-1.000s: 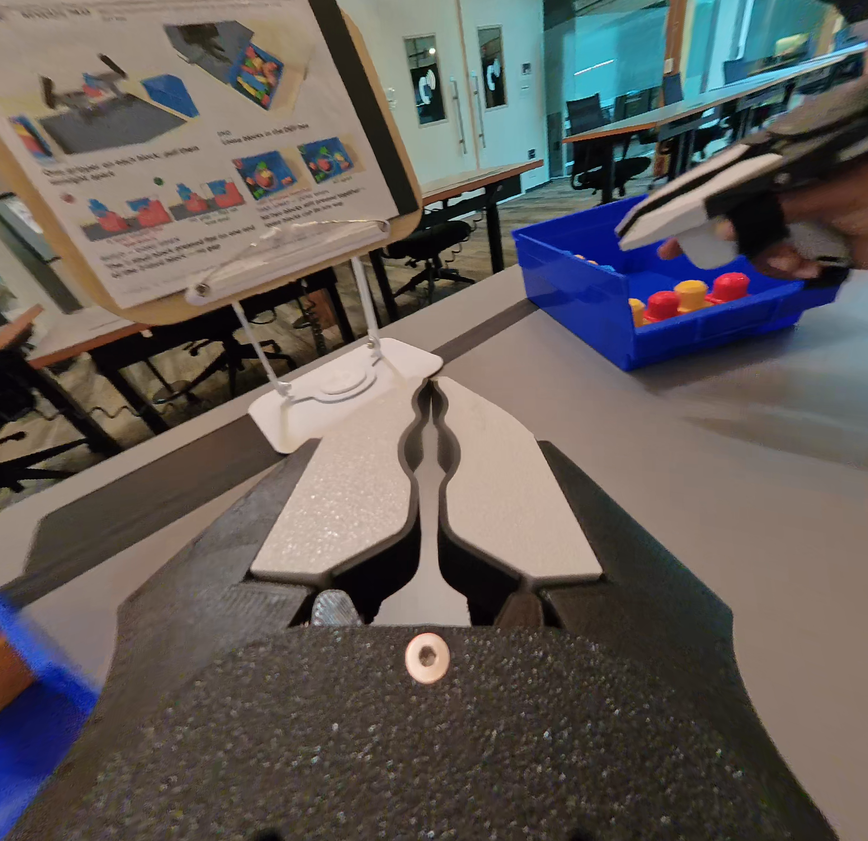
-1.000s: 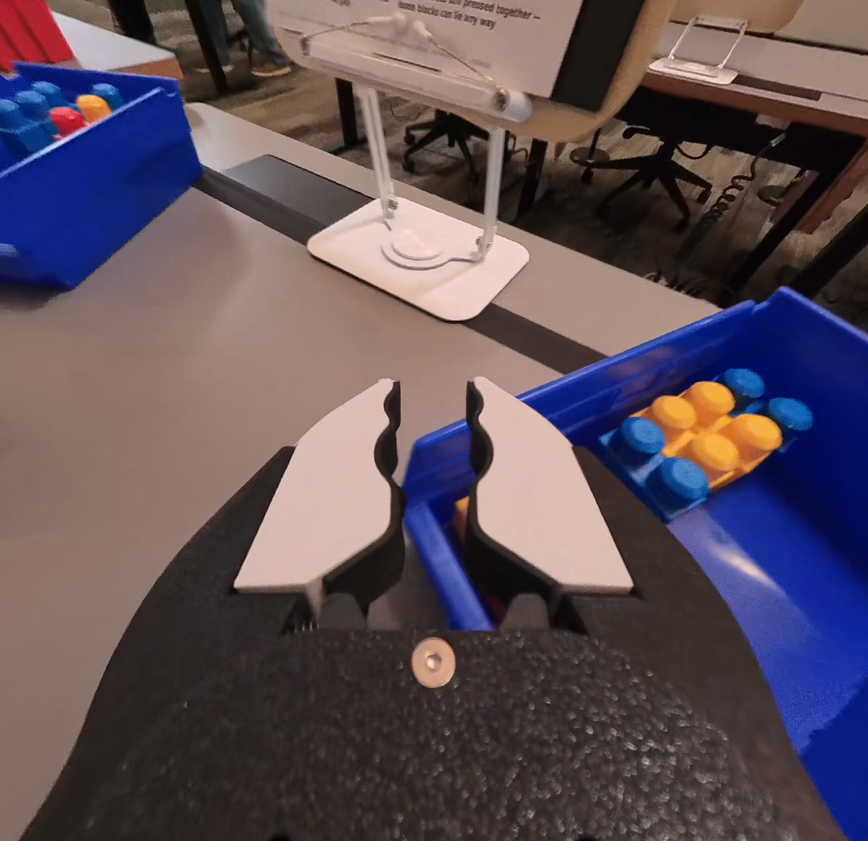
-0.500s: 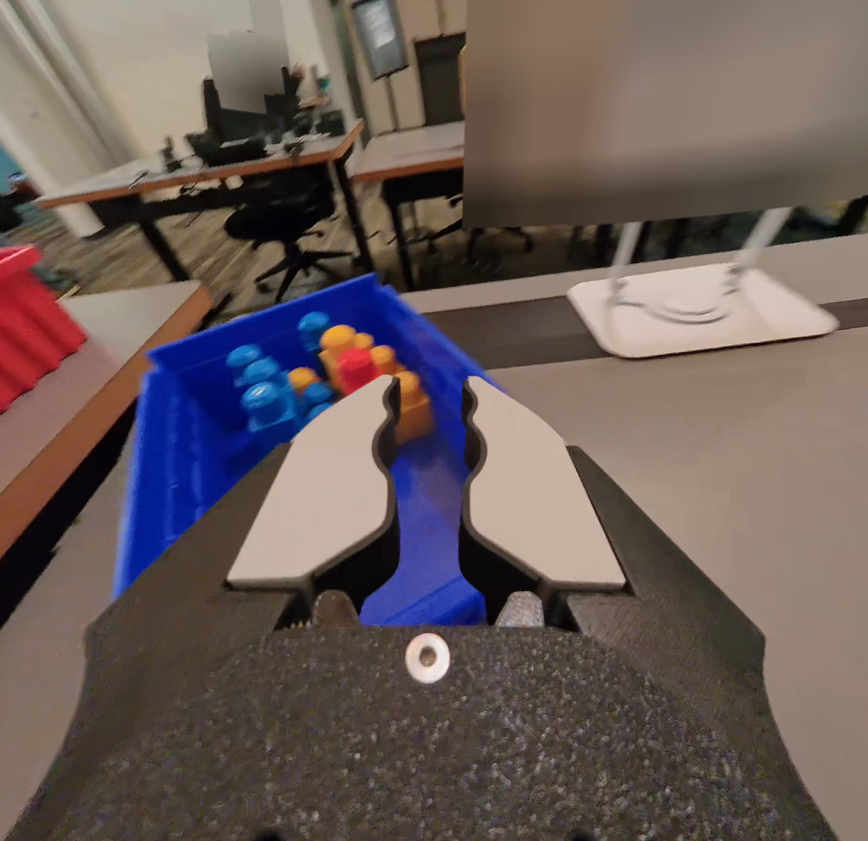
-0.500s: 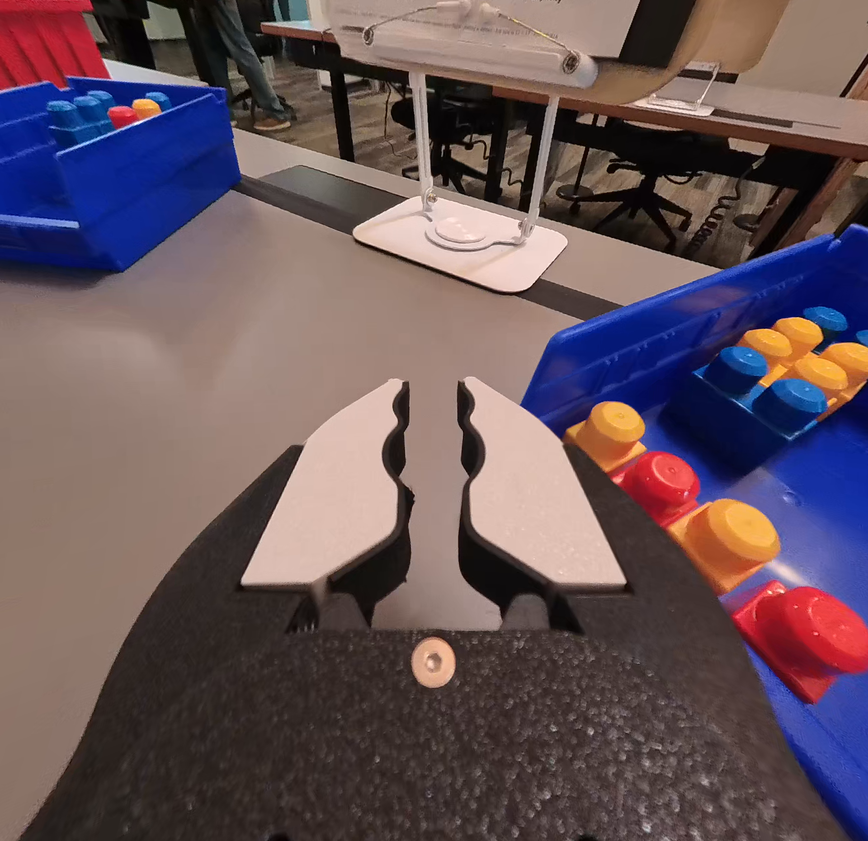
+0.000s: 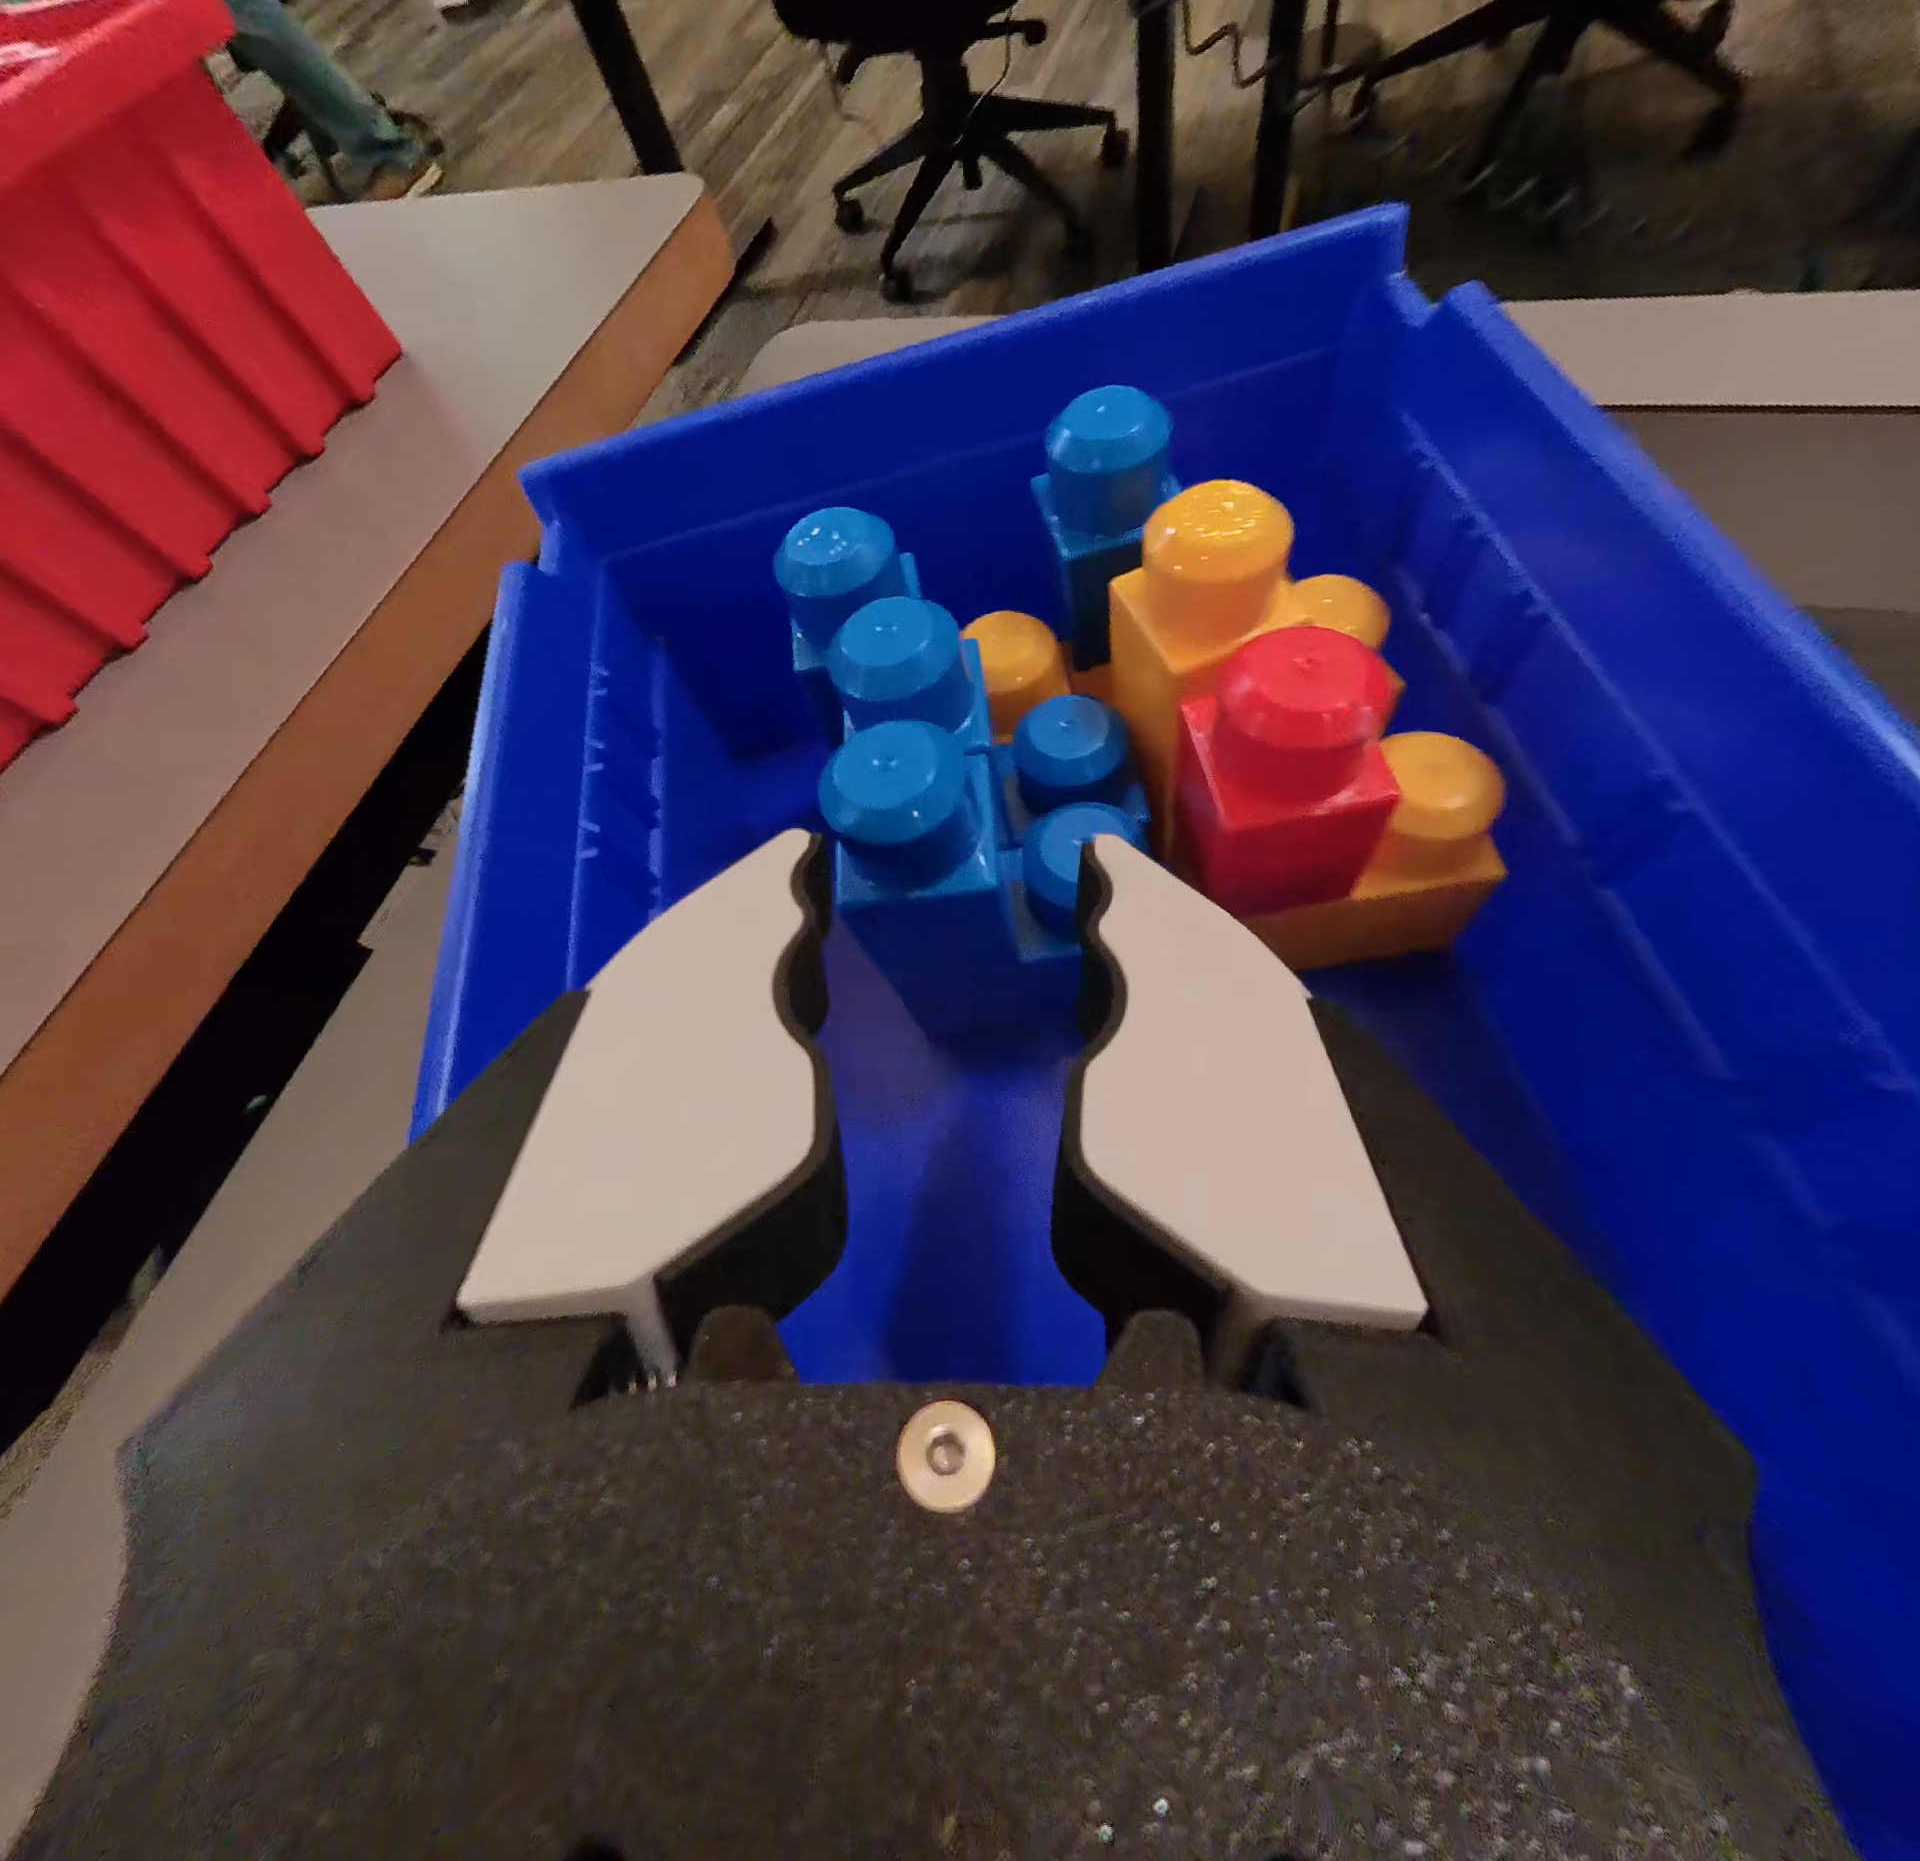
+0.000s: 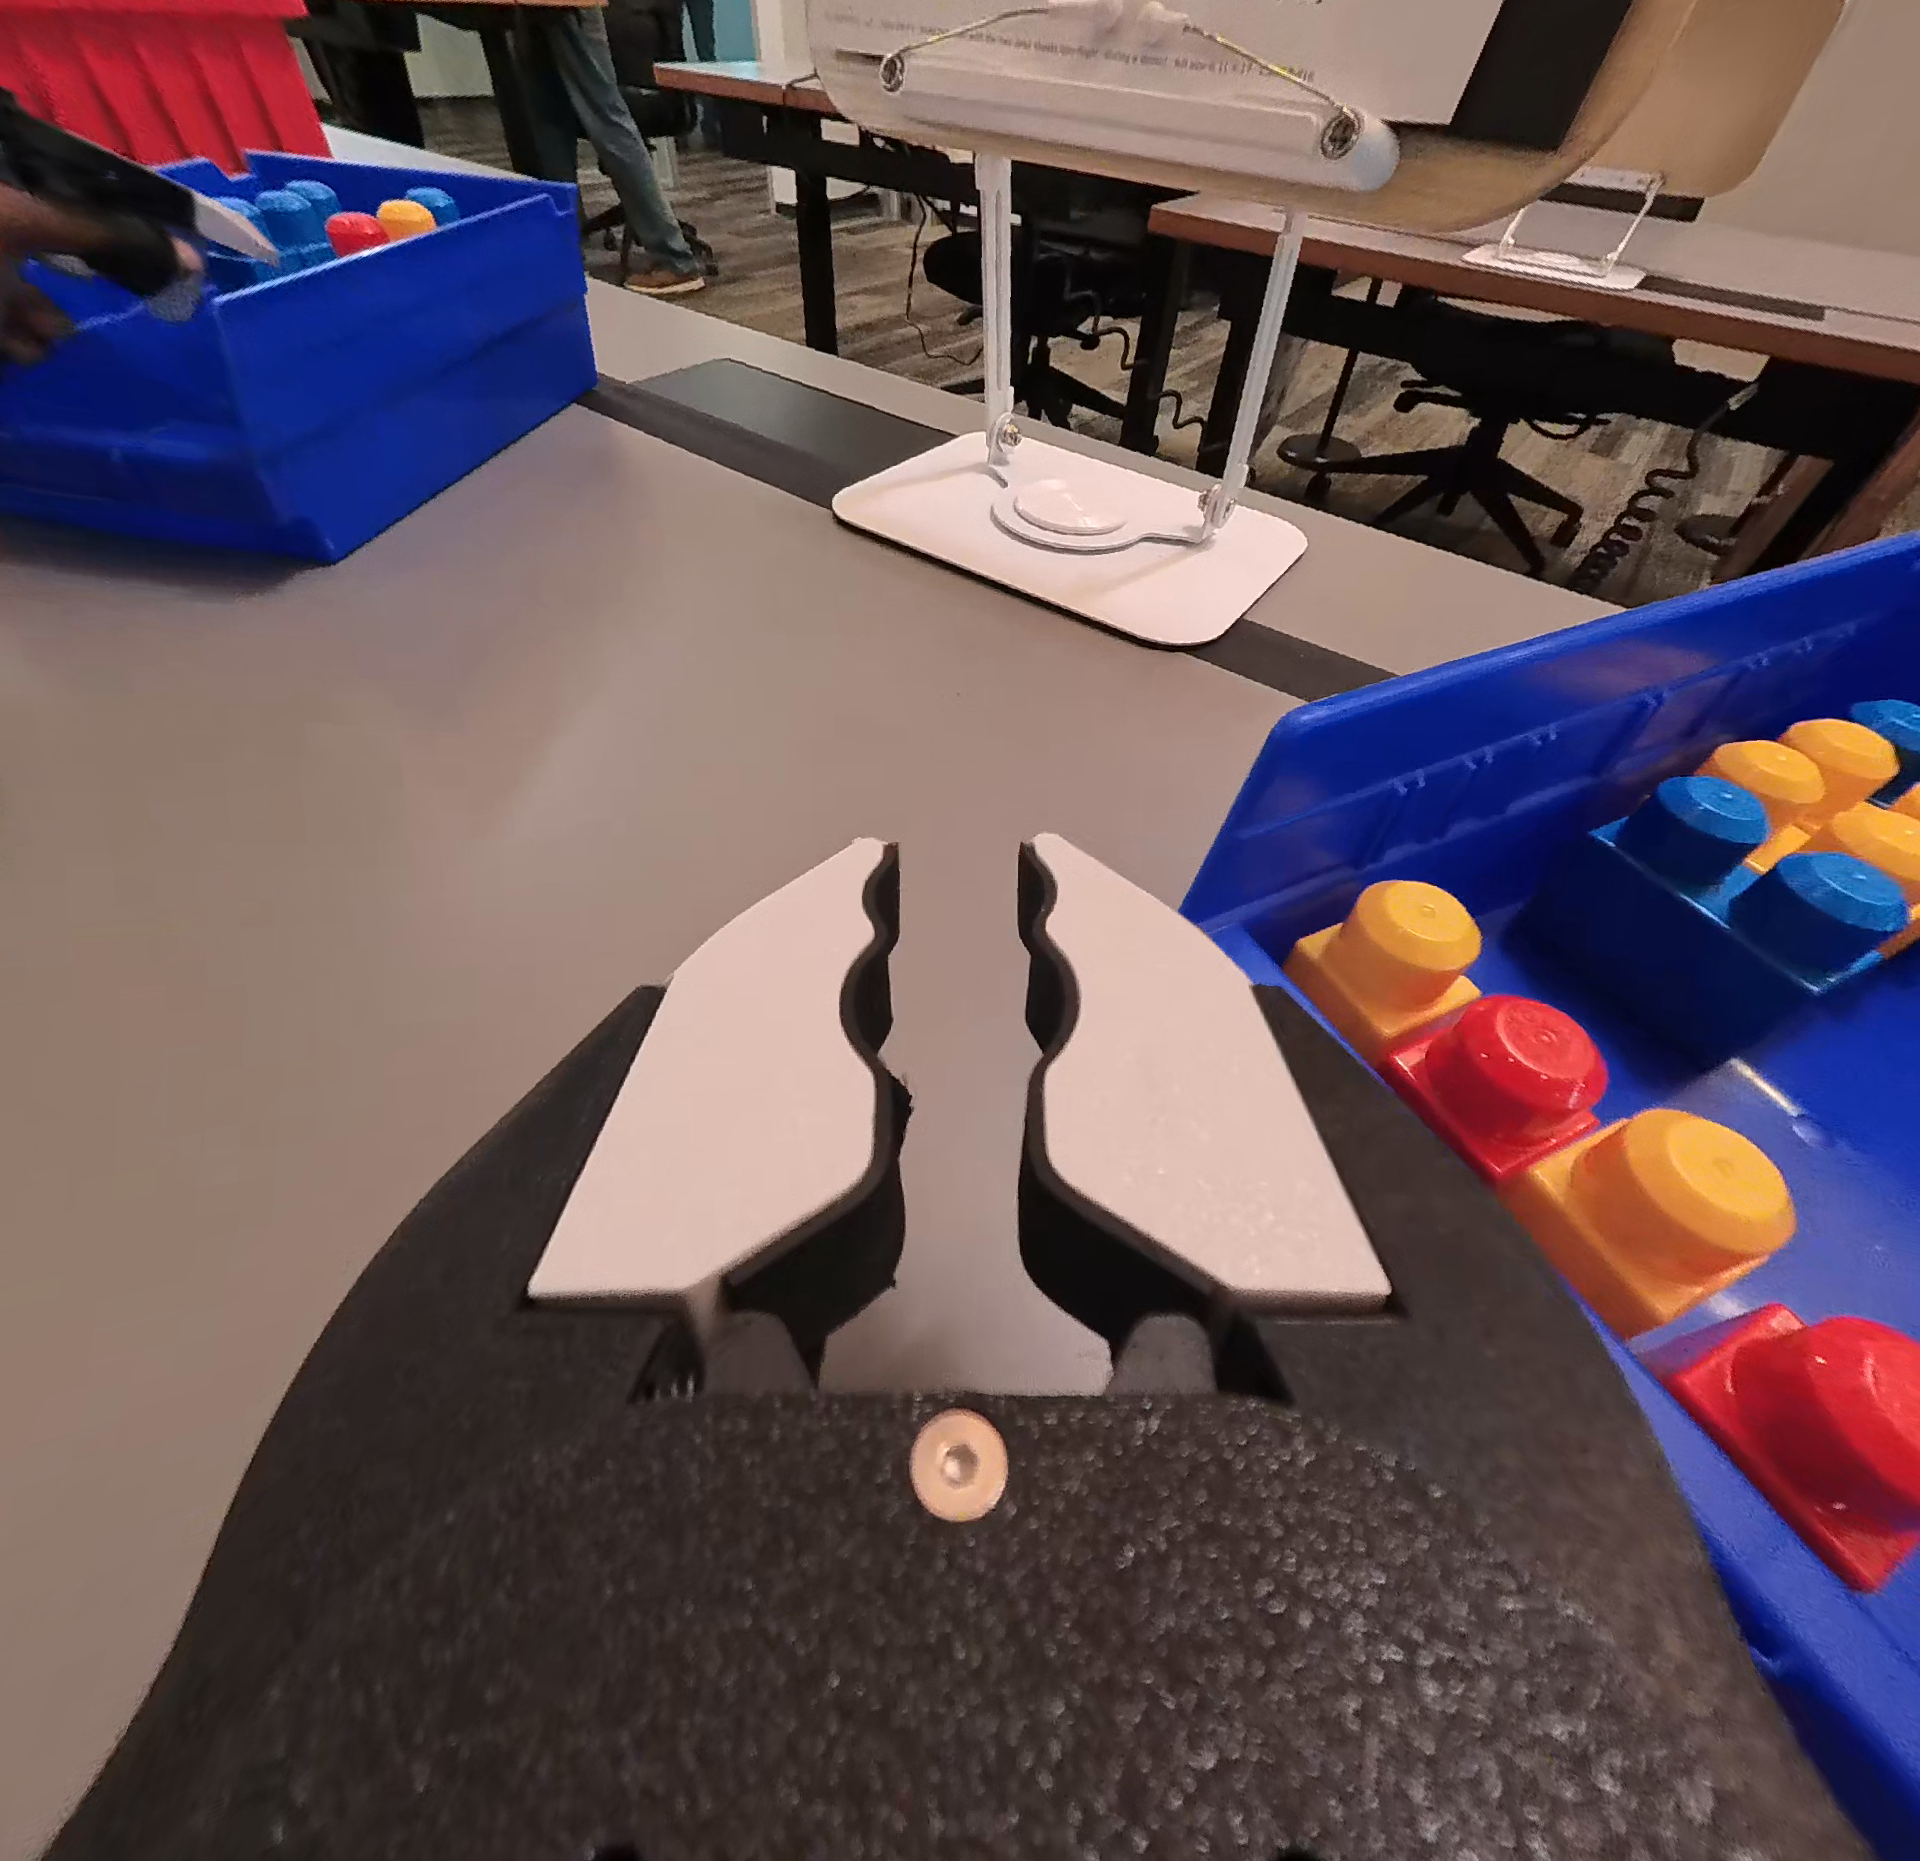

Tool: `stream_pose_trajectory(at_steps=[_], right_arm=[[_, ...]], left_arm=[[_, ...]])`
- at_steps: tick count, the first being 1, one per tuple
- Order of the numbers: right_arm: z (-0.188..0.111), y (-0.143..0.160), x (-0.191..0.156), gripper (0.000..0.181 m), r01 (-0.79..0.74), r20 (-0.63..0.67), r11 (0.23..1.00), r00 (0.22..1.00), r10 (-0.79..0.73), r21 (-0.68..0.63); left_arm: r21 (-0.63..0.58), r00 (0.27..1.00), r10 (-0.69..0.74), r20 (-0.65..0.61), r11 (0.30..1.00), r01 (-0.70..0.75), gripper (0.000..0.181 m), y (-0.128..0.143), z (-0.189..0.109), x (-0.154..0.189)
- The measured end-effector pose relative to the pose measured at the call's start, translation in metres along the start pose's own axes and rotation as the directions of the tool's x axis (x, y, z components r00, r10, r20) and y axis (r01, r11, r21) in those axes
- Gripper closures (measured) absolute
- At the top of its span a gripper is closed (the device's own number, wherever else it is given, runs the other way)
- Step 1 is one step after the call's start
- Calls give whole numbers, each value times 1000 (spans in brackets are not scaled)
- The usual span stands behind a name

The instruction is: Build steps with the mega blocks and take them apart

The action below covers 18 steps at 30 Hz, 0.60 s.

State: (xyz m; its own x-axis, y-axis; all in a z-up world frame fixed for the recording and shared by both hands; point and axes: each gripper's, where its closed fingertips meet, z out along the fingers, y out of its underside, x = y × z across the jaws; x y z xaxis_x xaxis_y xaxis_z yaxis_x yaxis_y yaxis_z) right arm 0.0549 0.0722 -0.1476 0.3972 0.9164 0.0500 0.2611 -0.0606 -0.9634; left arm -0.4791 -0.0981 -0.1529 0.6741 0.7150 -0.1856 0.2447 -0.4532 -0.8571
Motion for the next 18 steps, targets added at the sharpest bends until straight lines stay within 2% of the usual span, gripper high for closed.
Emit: stream_pose_trajectory(at_steps=[4, 6, 11, 15, 18], right_arm=[[2, 3, -3, 160, 30, 8, 999, 1000, -30, -16], [2, 4, -6, 160, 41, 15, 999, 999, -41, -17], [1, 3, -9, 160, 86, 9, 996, 996, -86, -16], [0, -1, -10, 160, 88, 8, 996, 996, -88, -1], [-1, -4, -14, 159, 106, 16, 994, 994, -106, 12]], left_arm=[[-66, 999, -7, 33, 998, 9, 135, 8, 19, -9], [-76, 999, -36, 13, 996, 37, 143, 10, 25, -8], [-109, 1000, -15, 6, 994, 16, 144, 10, 21, -11], [-9, 1000, 14, 1, 1000, -14, 143, -8, -10, -15], [133, 998, 38, -42, 991, -32, 144, -36, -60, -7]])
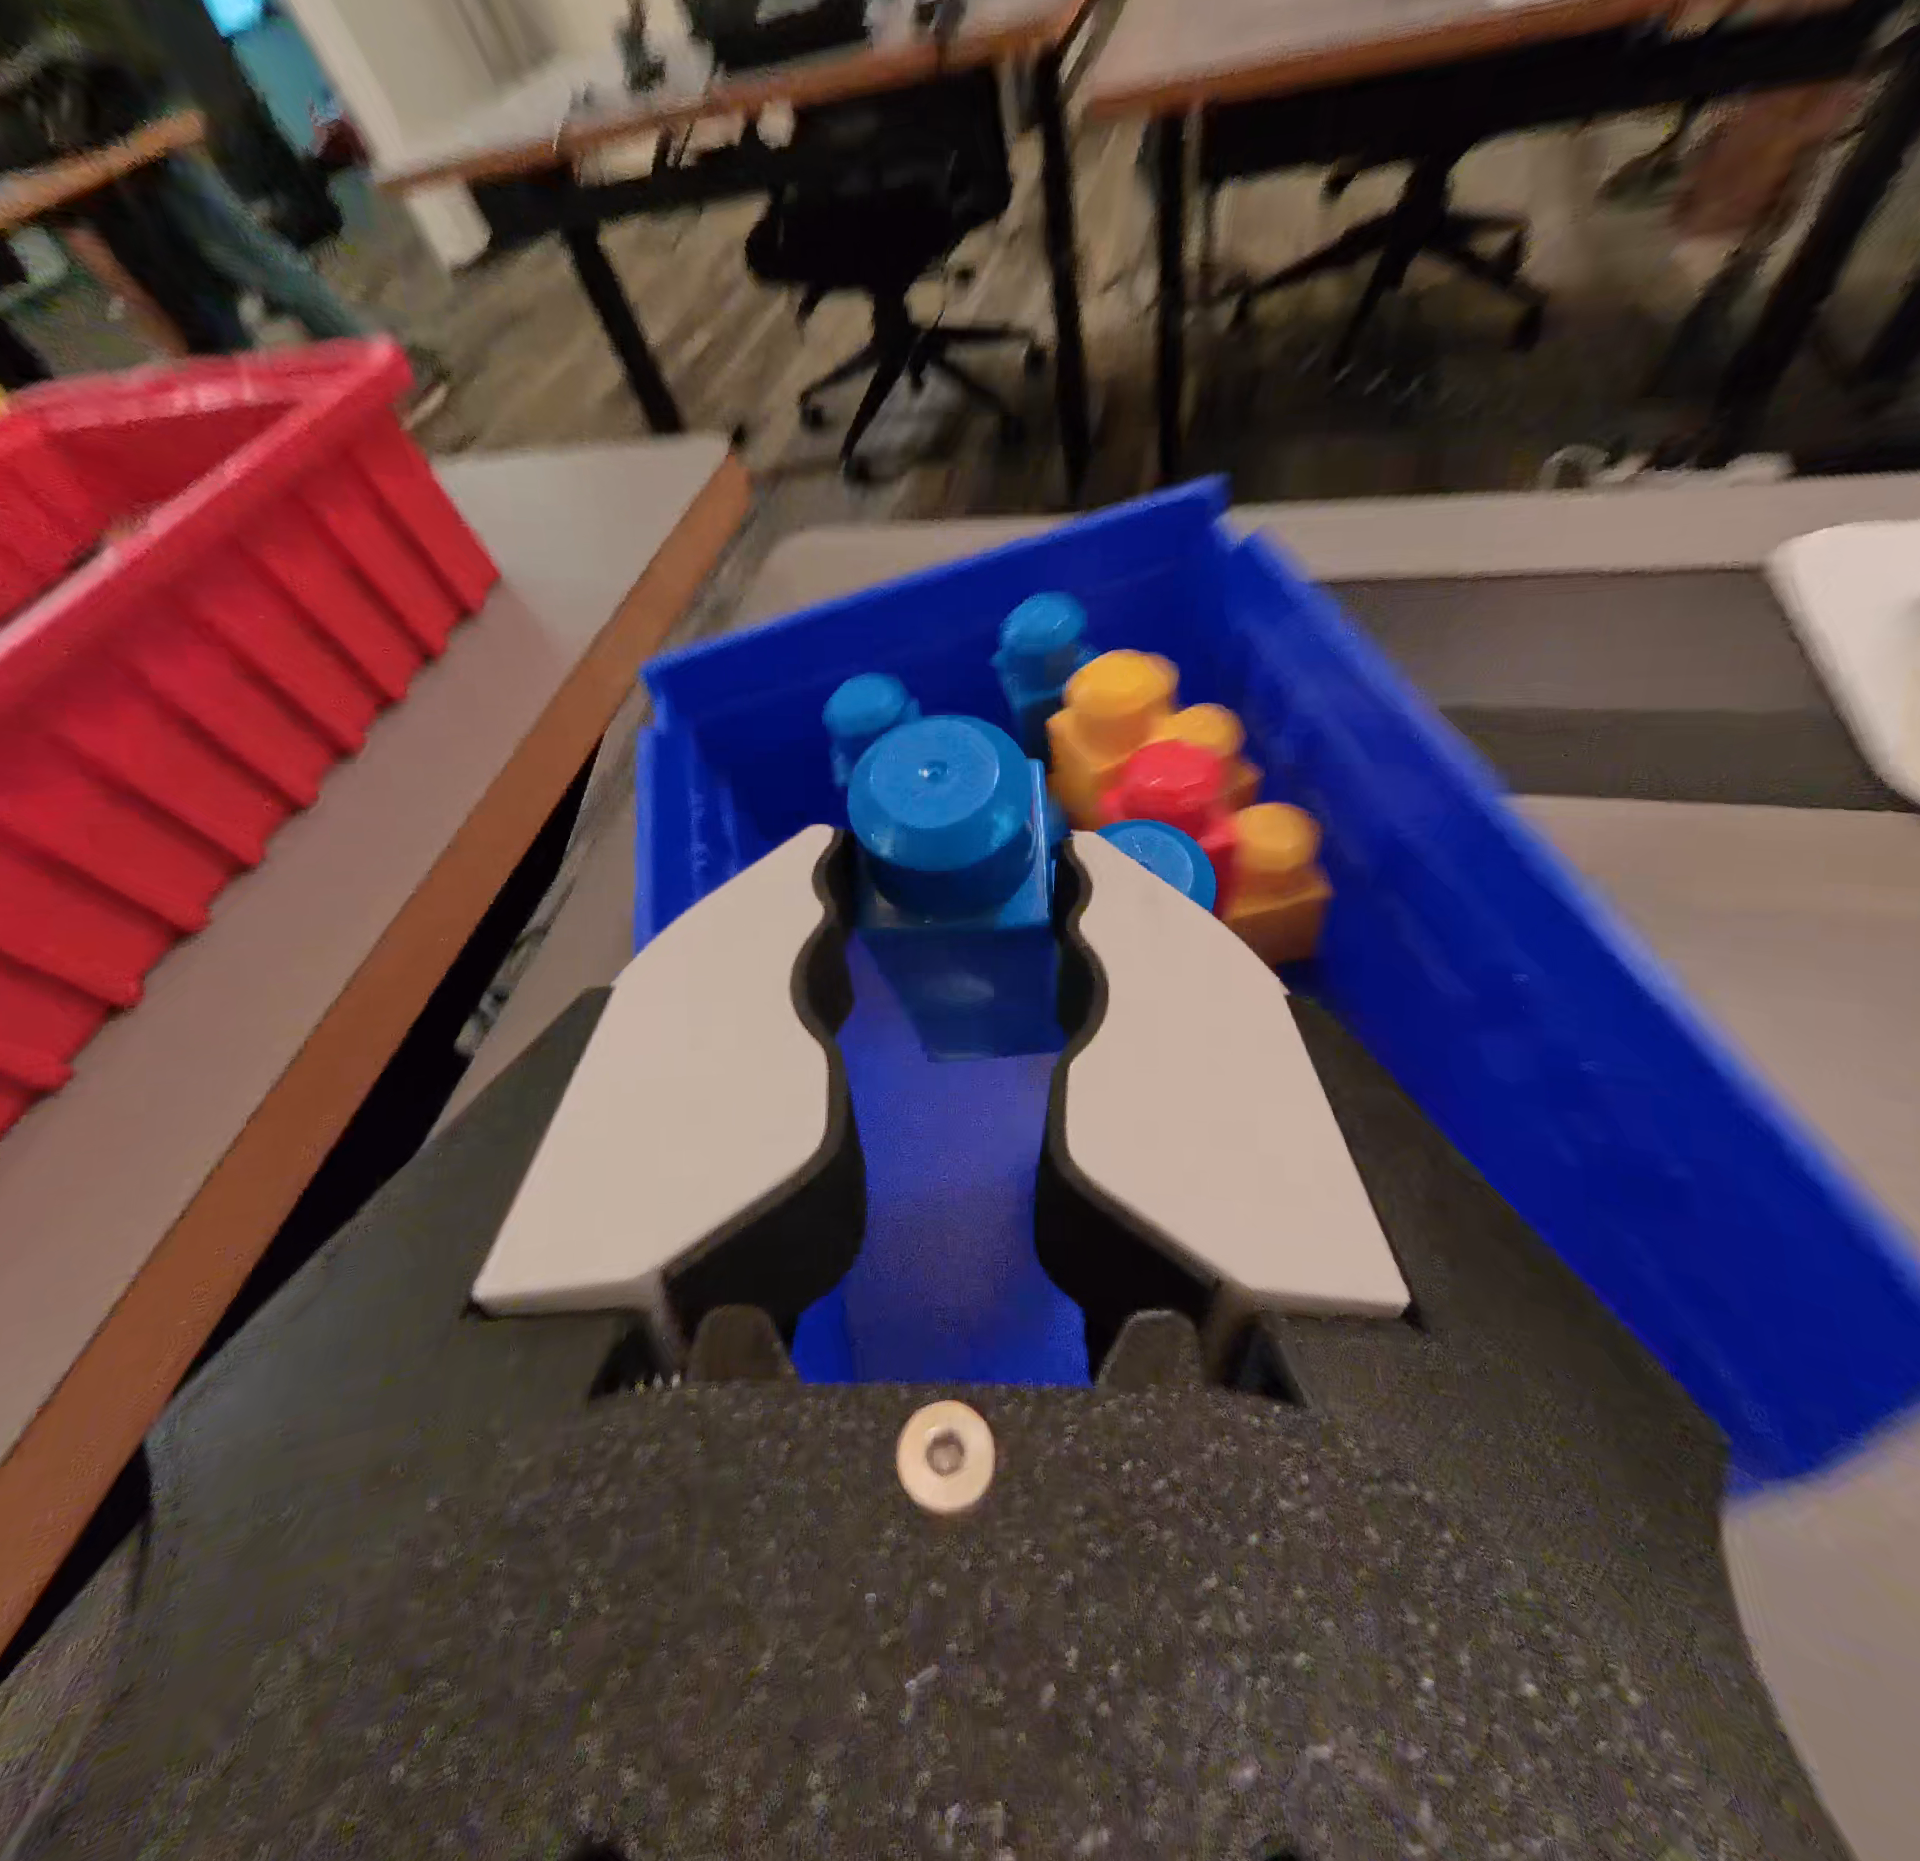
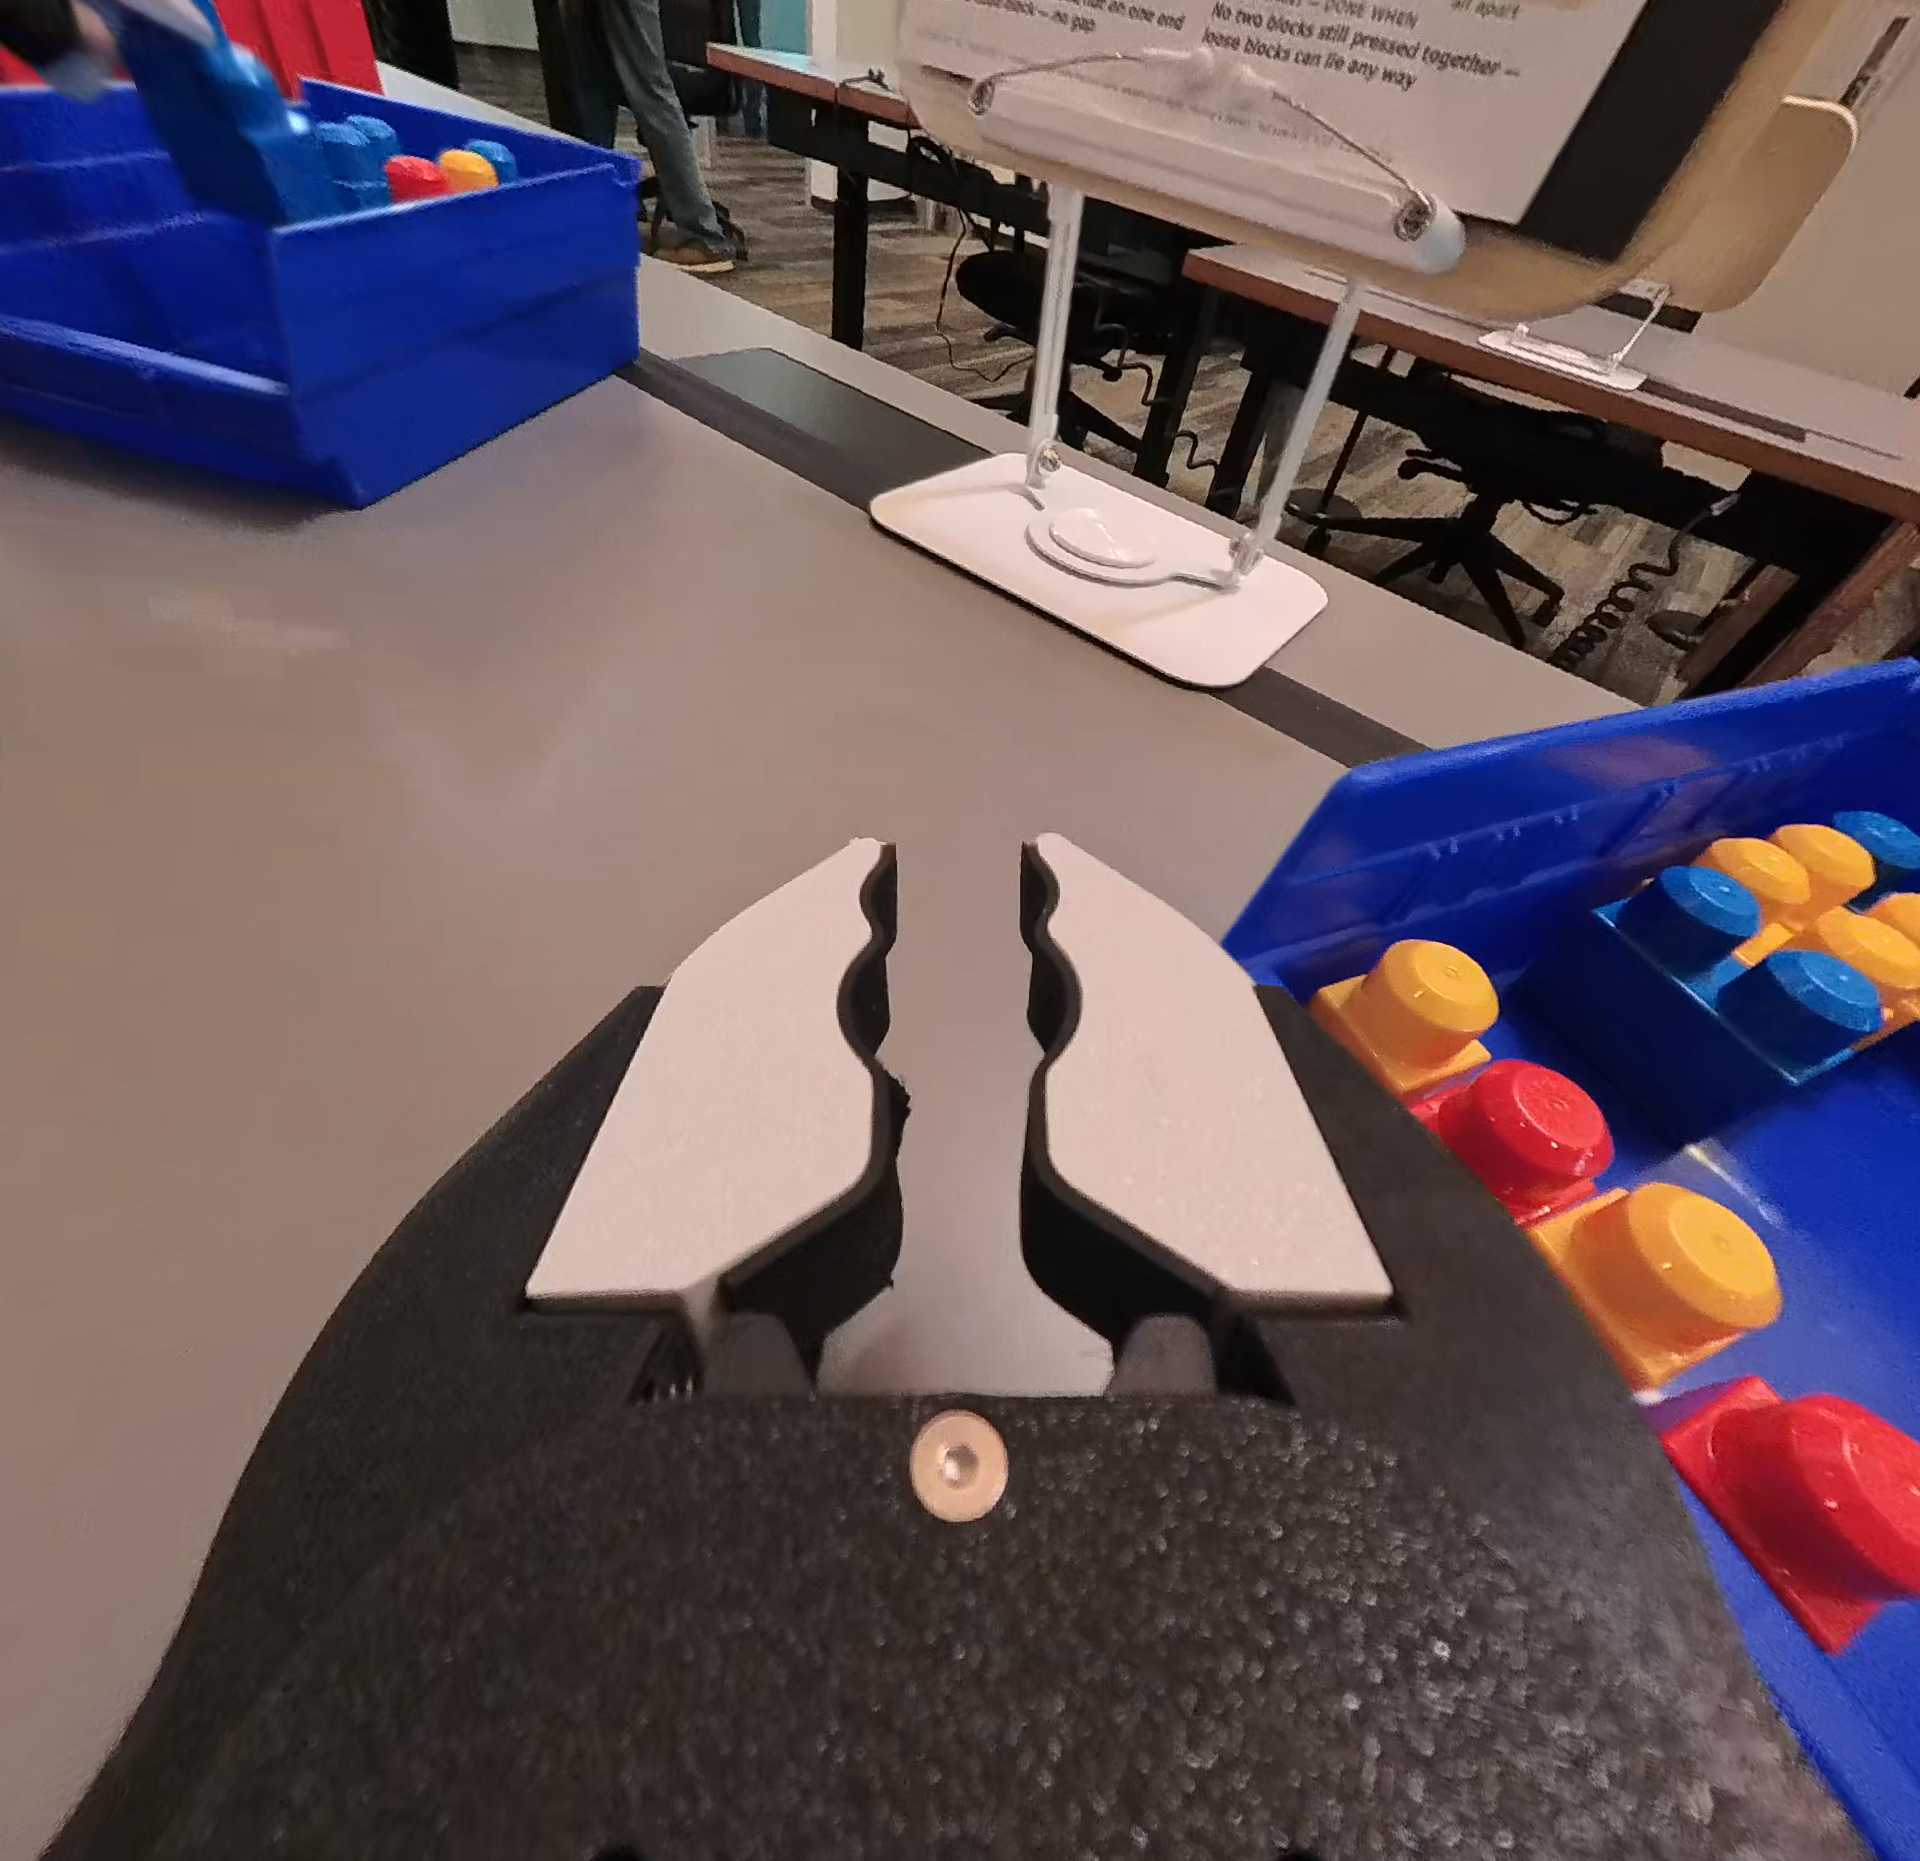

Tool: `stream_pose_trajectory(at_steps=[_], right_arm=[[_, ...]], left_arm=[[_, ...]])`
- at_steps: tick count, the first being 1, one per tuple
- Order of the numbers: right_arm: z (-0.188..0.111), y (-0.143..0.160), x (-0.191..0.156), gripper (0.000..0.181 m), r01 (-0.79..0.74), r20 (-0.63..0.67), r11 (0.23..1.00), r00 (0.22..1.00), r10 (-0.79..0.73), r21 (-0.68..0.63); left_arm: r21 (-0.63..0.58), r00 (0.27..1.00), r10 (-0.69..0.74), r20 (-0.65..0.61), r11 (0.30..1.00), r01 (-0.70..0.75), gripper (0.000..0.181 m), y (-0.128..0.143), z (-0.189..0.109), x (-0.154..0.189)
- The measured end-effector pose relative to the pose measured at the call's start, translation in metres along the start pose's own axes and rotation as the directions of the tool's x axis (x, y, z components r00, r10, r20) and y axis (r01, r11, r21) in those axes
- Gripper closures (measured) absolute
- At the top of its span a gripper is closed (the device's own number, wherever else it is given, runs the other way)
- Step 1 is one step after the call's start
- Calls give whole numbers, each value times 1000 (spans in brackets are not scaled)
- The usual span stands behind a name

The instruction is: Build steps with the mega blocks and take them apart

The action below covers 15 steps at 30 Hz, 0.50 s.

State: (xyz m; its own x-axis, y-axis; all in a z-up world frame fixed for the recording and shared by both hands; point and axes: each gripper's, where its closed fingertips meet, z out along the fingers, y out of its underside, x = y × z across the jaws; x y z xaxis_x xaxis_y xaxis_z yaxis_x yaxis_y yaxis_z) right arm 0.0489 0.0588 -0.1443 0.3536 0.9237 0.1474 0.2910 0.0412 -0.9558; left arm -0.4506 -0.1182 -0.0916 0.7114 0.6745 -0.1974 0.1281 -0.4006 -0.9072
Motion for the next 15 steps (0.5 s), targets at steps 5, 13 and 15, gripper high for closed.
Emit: stream_pose_trajectory(at_steps=[5, 13, 15], right_arm=[[8, -15, -26, 145, 62, 50, 998, 997, -62, 15], [28, -51, -93, 122, 157, 188, 987, 969, -162, 42], [35, -50, -104, 113, 172, 209, 985, 963, -172, 14]], left_arm=[[196, 970, 68, -234, 980, -22, 144, -44, -83, 76], [264, 729, 232, -643, 962, -74, 144, -30, -171, 262], [266, 680, 271, -681, 957, -116, 144, -19, -180, 295]])
